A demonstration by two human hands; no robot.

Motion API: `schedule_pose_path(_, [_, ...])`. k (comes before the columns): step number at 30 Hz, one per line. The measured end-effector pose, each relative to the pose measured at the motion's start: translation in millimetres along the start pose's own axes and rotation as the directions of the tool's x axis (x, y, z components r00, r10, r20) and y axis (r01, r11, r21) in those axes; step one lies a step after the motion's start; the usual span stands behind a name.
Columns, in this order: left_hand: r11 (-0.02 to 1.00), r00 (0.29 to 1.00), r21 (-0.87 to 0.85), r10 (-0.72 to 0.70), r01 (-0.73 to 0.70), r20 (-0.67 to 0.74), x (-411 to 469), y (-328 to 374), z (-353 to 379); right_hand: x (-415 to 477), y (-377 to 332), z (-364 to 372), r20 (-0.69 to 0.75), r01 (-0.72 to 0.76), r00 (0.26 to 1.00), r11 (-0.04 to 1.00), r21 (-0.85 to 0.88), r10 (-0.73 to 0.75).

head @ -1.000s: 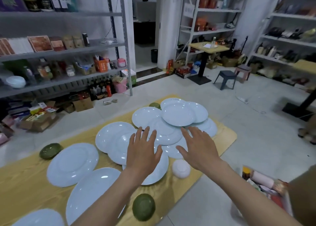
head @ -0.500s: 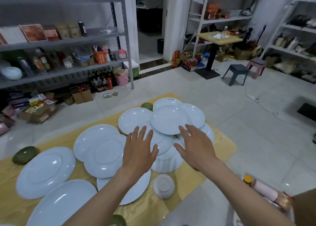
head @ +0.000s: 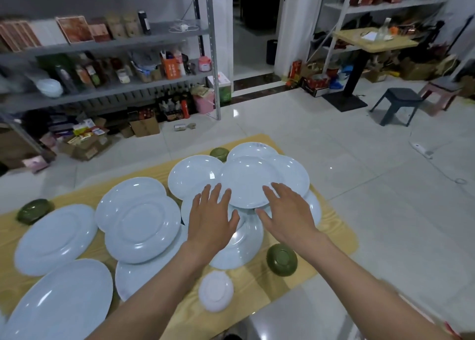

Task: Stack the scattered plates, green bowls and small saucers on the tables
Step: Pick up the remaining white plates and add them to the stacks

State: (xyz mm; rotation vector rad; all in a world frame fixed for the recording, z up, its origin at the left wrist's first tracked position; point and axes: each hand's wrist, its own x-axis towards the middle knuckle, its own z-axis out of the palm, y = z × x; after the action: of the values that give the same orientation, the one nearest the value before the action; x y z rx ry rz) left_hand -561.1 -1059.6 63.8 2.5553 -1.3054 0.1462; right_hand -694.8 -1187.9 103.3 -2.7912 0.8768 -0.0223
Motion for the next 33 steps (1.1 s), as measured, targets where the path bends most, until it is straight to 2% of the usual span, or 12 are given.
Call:
schedule_pose_path(6, [0.999,0.997,-0.037,-0.025,0.028,0.076,25,0,21,33,20,20,0.022,-0.038,0.999,0.997,0.07,0.037])
schedule_pose_path(9, [0.996,0.992,-0.065,-0.059,0.066,0.111,35,-2,30,55,28,37,0.028,-0.203,0.978,0.924,0.323,0.205])
schedule_pose_path(11, [0.992,0.986,-0.083,-0.081,0.094,0.147,40,-4,36,69,34,51,0.087,-0.376,0.913,0.738,0.56,0.399])
schedule_pose_path(13, [0.99,0.979,-0.089,-0.093,0.111,0.18,43,-7,43,81,39,67,0.214,-0.501,0.825,0.503,0.704,0.523])
schedule_pose_path(17, [0.986,0.963,-0.089,-0.119,0.144,0.243,46,-15,55,96,42,101,0.458,-0.62,0.654,0.08,0.78,0.602])
schedule_pose_path(19, [0.984,0.951,-0.08,-0.129,0.157,0.283,45,-19,61,102,43,114,0.54,-0.634,0.598,-0.063,0.771,0.593])
schedule_pose_path(25, [0.978,0.955,-0.12,-0.137,0.173,0.262,45,-29,72,116,44,128,0.579,-0.542,0.583,-0.259,0.8,0.57])
schedule_pose_path(28, [0.976,0.96,-0.135,-0.132,0.169,0.247,46,-29,76,119,41,123,0.587,-0.483,0.609,-0.337,0.808,0.533])
schedule_pose_path(33, [0.971,0.951,-0.157,-0.131,0.18,0.28,49,-24,76,116,40,119,0.549,-0.432,0.666,-0.339,0.836,0.505])
